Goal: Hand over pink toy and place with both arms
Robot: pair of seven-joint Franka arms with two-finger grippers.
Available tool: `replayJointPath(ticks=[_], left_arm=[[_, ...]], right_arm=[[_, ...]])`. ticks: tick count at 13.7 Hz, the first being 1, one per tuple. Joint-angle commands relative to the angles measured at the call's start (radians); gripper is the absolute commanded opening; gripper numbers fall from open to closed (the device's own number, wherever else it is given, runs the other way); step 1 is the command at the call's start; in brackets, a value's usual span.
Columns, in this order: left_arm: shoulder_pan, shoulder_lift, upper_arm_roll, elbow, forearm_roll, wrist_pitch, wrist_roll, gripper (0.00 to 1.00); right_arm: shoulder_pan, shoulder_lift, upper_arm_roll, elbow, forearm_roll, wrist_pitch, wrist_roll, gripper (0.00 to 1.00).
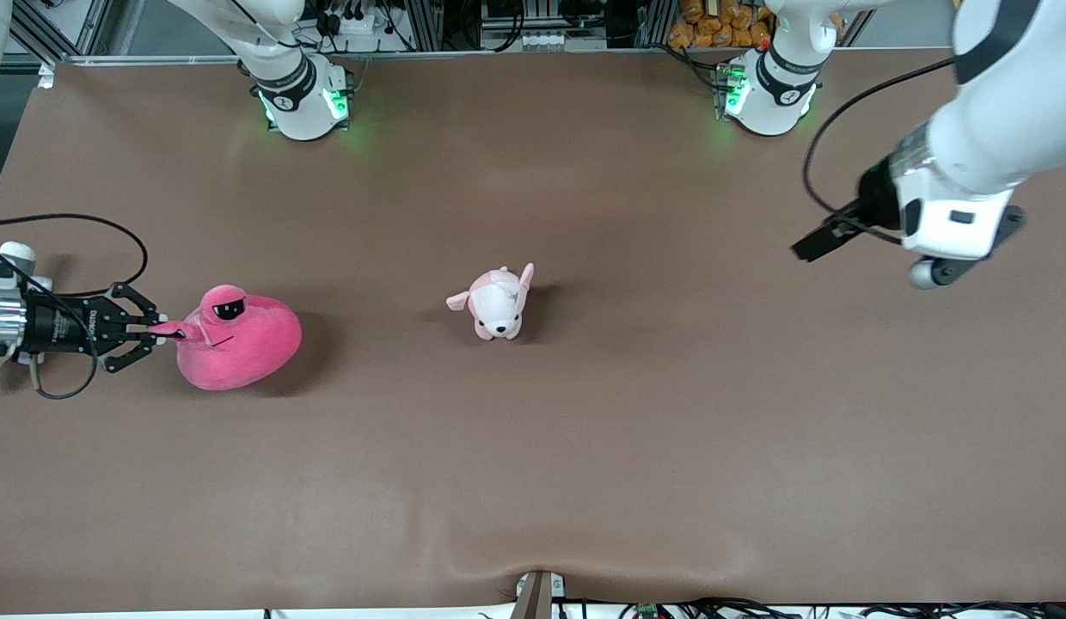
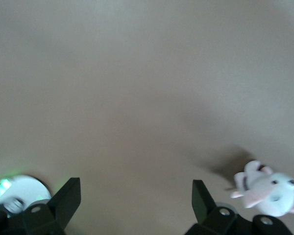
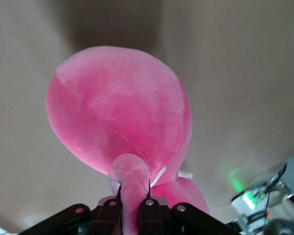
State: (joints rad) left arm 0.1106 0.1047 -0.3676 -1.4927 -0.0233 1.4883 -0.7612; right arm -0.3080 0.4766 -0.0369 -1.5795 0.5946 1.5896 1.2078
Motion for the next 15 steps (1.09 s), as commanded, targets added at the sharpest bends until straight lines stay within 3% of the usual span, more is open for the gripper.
replayJointPath(ticks=[1,3,4,5,6,8,10,12,15], left_arm=[[0.038,-0.04,-0.008,-0.001,0.054,-0.019,0.193,1.0],[0.066,-0.042,-0.004,0.003,0.074,-0.019,0.323,1.0],[0.081,-0.042,-0.005,0.005,0.091,-0.019,0.348,1.0],[0.083,-0.042,-0.007,0.005,0.109,-0.019,0.353,1.0],[0.083,-0.04,-0.007,0.006,0.114,-0.019,0.355,1.0],[0.083,-0.034,-0.01,0.041,0.134,-0.019,0.37,1.0],[0.084,-0.039,-0.008,0.045,0.146,-0.019,0.407,1.0],[0.093,-0.037,-0.008,0.049,0.143,-0.017,0.442,1.0],[0.101,-0.059,0.021,0.052,0.129,-0.01,0.505,1.0]], right_arm=[[-0.112,-0.02,0.025,-0.152,-0.003,0.075,-0.253,0.0],[-0.096,-0.021,0.025,-0.189,-0.003,0.114,-0.263,0.0],[-0.094,-0.016,0.025,-0.172,-0.007,0.109,-0.263,0.15],[-0.105,-0.016,0.026,-0.145,-0.028,0.087,-0.281,0.71],[-0.093,-0.022,0.029,-0.12,-0.067,0.028,-0.292,1.0],[-0.047,-0.021,0.031,0.028,-0.145,-0.116,-0.275,1.0],[-0.024,-0.021,0.032,0.198,-0.144,-0.28,-0.275,1.0],[0.035,-0.03,0.035,0.345,-0.145,-0.361,-0.28,1.0],[0.116,-0.108,0.052,0.43,-0.147,-0.471,-0.281,1.0]])
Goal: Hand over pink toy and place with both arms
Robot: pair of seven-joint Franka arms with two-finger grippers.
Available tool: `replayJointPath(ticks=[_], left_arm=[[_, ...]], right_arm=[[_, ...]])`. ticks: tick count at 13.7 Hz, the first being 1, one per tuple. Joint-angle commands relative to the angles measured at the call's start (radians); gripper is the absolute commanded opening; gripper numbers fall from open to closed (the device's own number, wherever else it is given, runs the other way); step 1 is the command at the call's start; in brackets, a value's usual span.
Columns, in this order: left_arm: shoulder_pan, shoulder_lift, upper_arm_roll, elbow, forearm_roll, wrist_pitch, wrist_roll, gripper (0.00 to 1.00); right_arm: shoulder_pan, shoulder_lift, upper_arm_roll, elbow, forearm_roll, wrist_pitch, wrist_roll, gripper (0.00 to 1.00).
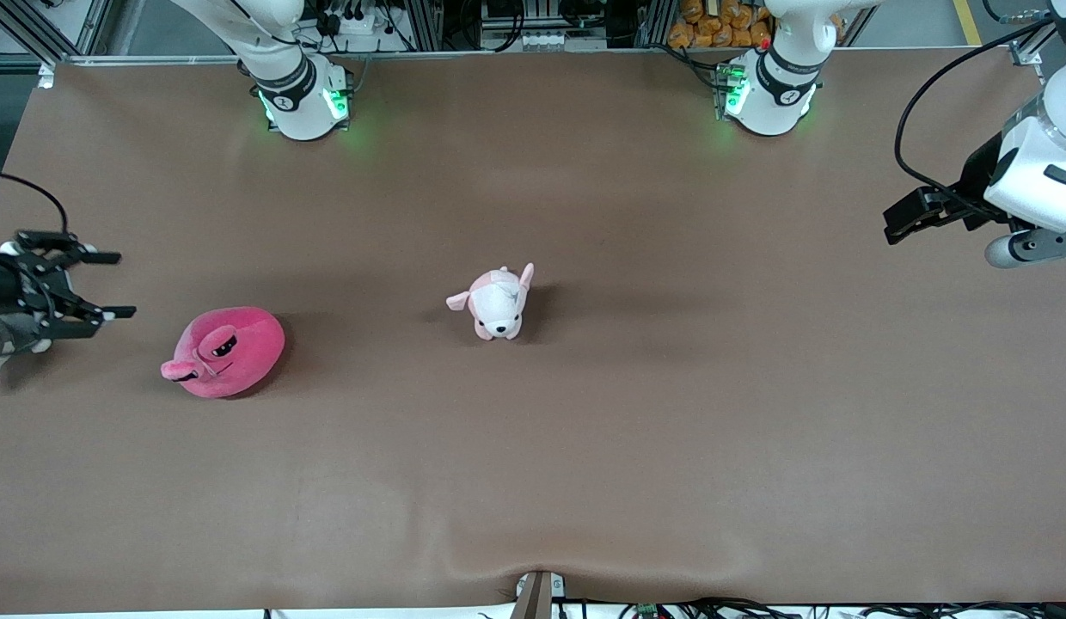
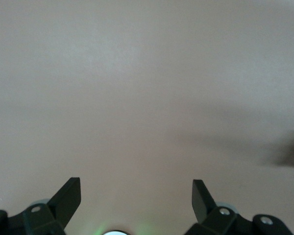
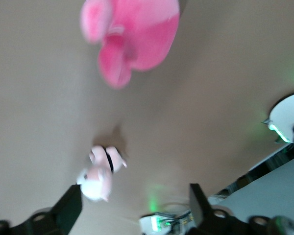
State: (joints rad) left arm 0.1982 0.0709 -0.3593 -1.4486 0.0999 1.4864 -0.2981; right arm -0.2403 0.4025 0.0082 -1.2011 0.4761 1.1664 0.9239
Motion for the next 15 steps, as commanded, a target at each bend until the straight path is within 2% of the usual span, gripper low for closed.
replayJointPath(ticks=[1,2,3,4,5,6,7,8,9,11,12,14,15], left_arm=[[0.01,-0.032,0.037,0.004,0.004,-0.012,0.065,1.0],[-0.003,-0.049,0.058,-0.004,0.003,-0.014,0.118,1.0],[-0.038,-0.069,0.112,-0.022,-0.008,-0.017,0.149,1.0],[-0.107,-0.1,0.191,-0.059,-0.034,-0.015,0.152,1.0],[-0.182,-0.115,0.277,-0.076,-0.046,-0.015,0.154,1.0],[-0.244,-0.134,0.342,-0.088,-0.048,-0.017,0.154,1.0],[-0.27,-0.163,0.367,-0.126,-0.048,-0.015,0.154,1.0],[-0.272,-0.196,0.367,-0.162,-0.048,-0.012,0.149,1.0],[-0.273,-0.23,0.367,-0.203,-0.048,-0.006,0.149,1.0],[-0.266,-0.252,0.362,-0.223,-0.049,-0.008,0.157,1.0],[-0.27,-0.252,0.353,-0.233,-0.048,-0.014,0.154,1.0],[-0.261,-0.253,0.339,-0.23,-0.048,-0.015,0.155,1.0],[-0.26,-0.258,0.341,-0.222,-0.049,-0.026,0.155,1.0]], right_arm=[[0.062,-0.065,0.01,0.066,-0.027,-0.072,-0.003,1.0],[0.082,-0.082,0.01,0.089,-0.028,-0.08,-0.025,1.0],[0.099,-0.094,0.01,0.131,-0.028,-0.097,-0.061,1.0],[0.123,-0.126,0.01,0.141,-0.03,-0.144,-0.103,1.0],[0.156,-0.16,0.01,0.14,-0.068,-0.177,-0.172,1.0],[0.201,-0.189,0.015,0.134,-0.174,-0.189,-0.31,1.0],[0.266,-0.197,0.018,0.13,-0.324,-0.186,-0.496,1.0],[0.315,-0.2,0.018,0.127,-0.455,-0.182,-0.675,1.0],[0.322,-0.2,0.015,0.12,-0.496,-0.174,-0.82,1.0],[0.288,-0.229,0.013,0.069,-0.488,-0.118,-0.965,1.0],[0.286,-0.284,0.012,-0.013,-0.481,-0.049,-0.97,1.0],[0.283,-0.446,0.01,-0.253,-0.479,0.132,-0.968,1.0],[0.274,-0.503,0.01,-0.328,-0.479,0.169,-0.97,1.0]])
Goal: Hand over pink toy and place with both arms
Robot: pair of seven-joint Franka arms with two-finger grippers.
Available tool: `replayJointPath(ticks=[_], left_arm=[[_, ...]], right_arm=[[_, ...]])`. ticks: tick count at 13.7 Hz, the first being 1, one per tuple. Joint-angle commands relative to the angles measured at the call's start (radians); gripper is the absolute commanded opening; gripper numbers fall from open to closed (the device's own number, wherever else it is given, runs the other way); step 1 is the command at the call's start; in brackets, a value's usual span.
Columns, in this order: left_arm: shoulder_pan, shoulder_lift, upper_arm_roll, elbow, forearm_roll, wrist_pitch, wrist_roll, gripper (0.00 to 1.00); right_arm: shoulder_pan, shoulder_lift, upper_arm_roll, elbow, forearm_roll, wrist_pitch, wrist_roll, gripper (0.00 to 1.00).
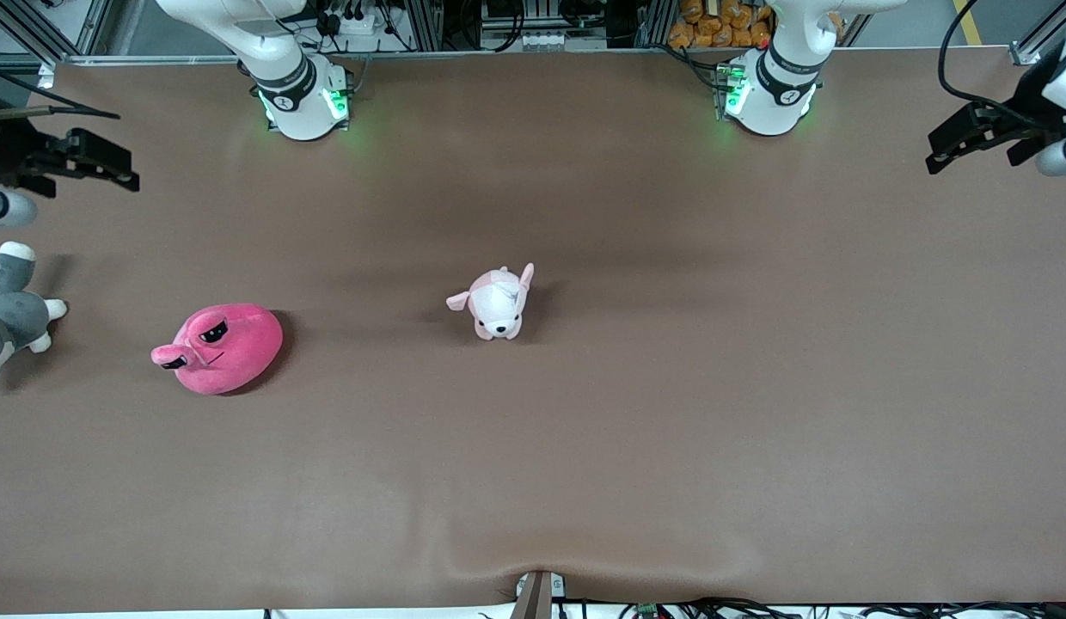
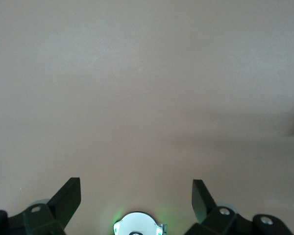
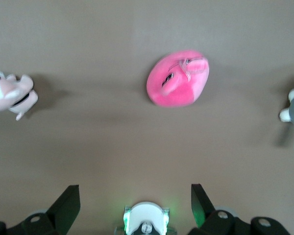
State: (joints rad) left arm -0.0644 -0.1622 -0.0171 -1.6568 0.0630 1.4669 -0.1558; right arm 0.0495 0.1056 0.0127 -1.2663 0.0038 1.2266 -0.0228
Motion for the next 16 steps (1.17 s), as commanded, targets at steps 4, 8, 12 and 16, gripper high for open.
replayJointPath(ticks=[4,8,12,16], left_arm=[[0.002,-0.025,0.0,0.014,-0.011,-0.057,0.013,1.0],[0.003,-0.014,0.0,0.045,-0.011,-0.066,0.016,1.0],[0.005,-0.011,0.009,0.051,-0.014,-0.066,0.018,1.0],[-0.001,-0.005,0.008,0.061,-0.012,-0.066,0.019,1.0]], right_arm=[[-0.091,-0.239,-0.005,-0.3,0.004,0.116,-0.034,1.0],[-0.089,-0.21,0.0,-0.228,-0.013,0.111,-0.035,1.0],[-0.089,-0.205,-0.002,-0.226,-0.014,0.116,-0.035,1.0],[-0.088,-0.205,-0.002,-0.226,-0.016,0.116,-0.035,1.0]])
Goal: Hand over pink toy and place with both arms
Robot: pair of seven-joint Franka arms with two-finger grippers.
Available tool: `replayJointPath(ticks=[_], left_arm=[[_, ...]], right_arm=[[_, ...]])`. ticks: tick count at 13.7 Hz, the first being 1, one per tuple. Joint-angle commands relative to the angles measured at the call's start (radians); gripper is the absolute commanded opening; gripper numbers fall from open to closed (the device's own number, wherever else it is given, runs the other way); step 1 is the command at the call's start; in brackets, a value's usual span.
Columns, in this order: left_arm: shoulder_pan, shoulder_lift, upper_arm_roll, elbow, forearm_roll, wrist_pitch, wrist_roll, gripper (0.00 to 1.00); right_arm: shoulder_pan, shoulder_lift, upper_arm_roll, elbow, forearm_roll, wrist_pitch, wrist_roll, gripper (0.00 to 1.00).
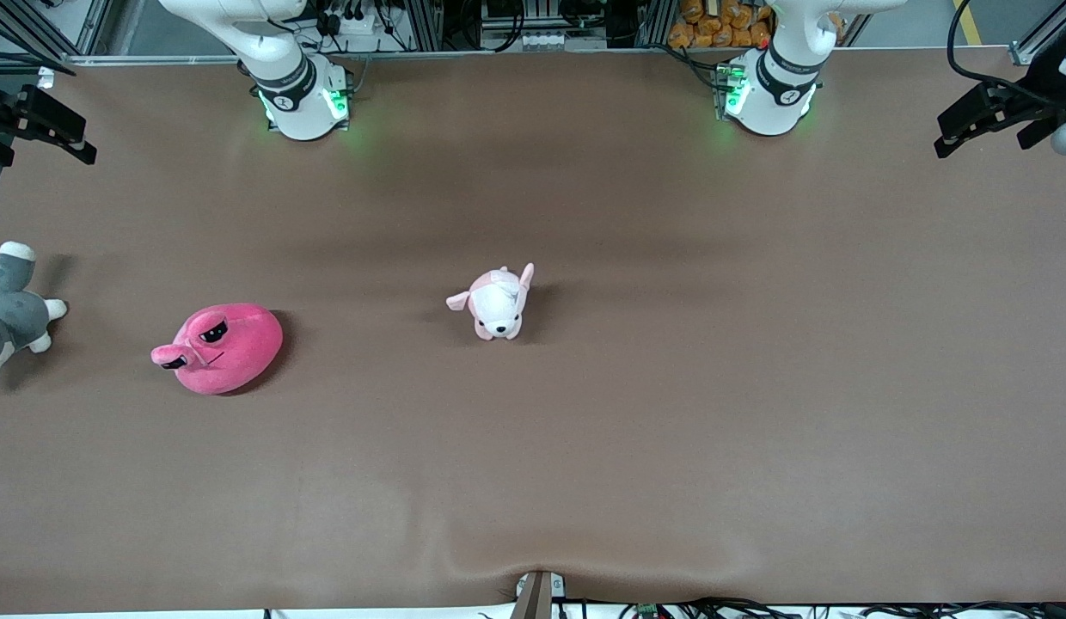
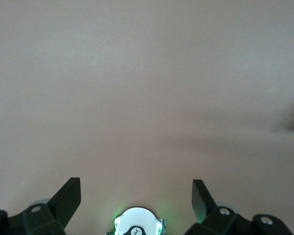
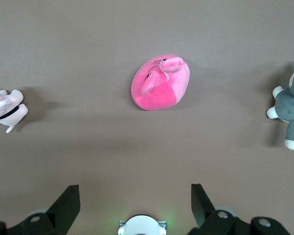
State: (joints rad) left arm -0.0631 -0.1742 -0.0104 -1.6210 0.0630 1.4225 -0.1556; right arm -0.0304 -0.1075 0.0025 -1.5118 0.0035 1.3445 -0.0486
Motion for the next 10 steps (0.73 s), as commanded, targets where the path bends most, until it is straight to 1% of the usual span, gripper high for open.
replayJointPath(ticks=[1,3,10], left_arm=[[-0.006,0.016,0.001,0.026,-0.014,-0.022,0.034,1.0],[0.0,0.018,0.001,0.027,-0.012,-0.022,0.073,1.0],[0.002,0.018,0.003,0.029,-0.012,-0.022,0.074,1.0]], right_arm=[[-0.005,0.008,0.008,0.019,-0.017,-0.001,-0.011,1.0],[-0.003,0.008,0.008,0.019,-0.025,-0.002,-0.01,1.0],[-0.019,0.015,0.007,0.019,-0.027,-0.001,0.001,1.0]])
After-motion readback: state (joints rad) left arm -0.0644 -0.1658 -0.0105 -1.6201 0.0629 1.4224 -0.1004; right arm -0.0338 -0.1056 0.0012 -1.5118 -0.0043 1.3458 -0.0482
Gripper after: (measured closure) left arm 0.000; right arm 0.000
